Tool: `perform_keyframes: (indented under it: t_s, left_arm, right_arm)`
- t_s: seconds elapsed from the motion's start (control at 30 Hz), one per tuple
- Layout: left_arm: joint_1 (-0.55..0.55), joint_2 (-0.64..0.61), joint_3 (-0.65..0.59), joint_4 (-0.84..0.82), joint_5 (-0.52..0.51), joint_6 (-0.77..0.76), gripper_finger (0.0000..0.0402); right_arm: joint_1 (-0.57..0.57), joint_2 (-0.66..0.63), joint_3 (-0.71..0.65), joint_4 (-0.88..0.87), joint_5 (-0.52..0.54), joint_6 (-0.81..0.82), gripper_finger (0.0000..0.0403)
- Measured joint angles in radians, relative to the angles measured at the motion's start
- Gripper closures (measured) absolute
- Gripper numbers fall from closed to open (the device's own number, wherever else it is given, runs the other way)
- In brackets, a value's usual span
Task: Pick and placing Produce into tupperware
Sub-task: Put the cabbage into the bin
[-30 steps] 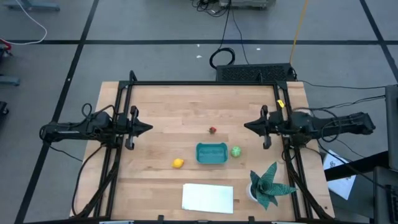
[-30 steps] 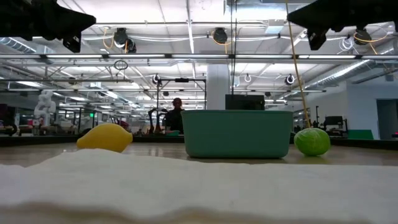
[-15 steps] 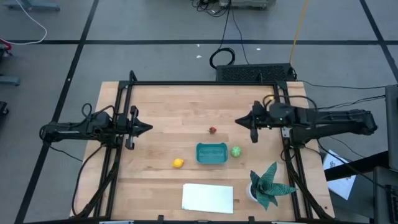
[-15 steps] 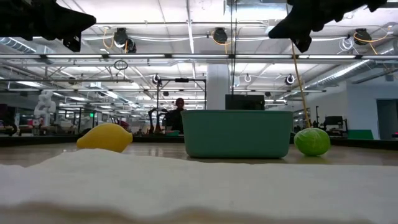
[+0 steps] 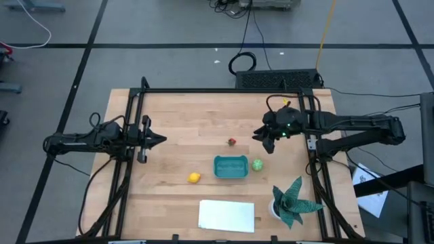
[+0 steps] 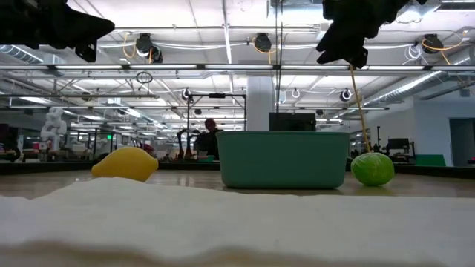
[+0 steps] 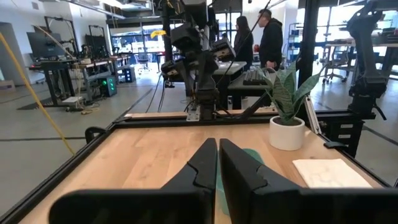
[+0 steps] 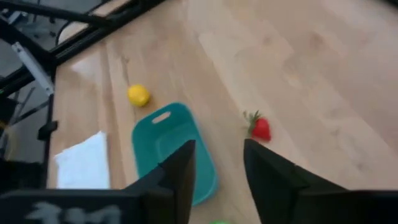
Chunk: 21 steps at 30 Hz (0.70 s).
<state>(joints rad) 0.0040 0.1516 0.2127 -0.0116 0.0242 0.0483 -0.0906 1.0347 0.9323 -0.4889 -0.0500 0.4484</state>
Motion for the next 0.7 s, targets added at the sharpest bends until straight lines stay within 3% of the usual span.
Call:
perform_keyframes:
  t_s: [0.43,0.7]
  left_arm:
    - [0.0,0.0,0.0,-0.019,-0.008,0.03,0.0378]
    - [0.0,0.0,0.0,-0.027,-0.013,0.029,0.0378]
  right_arm:
    - [0.0,0.205,0.207,-0.287,-0.138,0.034,0.0202]
    - [0.0,0.333,0.273,-0.465,-0.138,-0.02,0.0149]
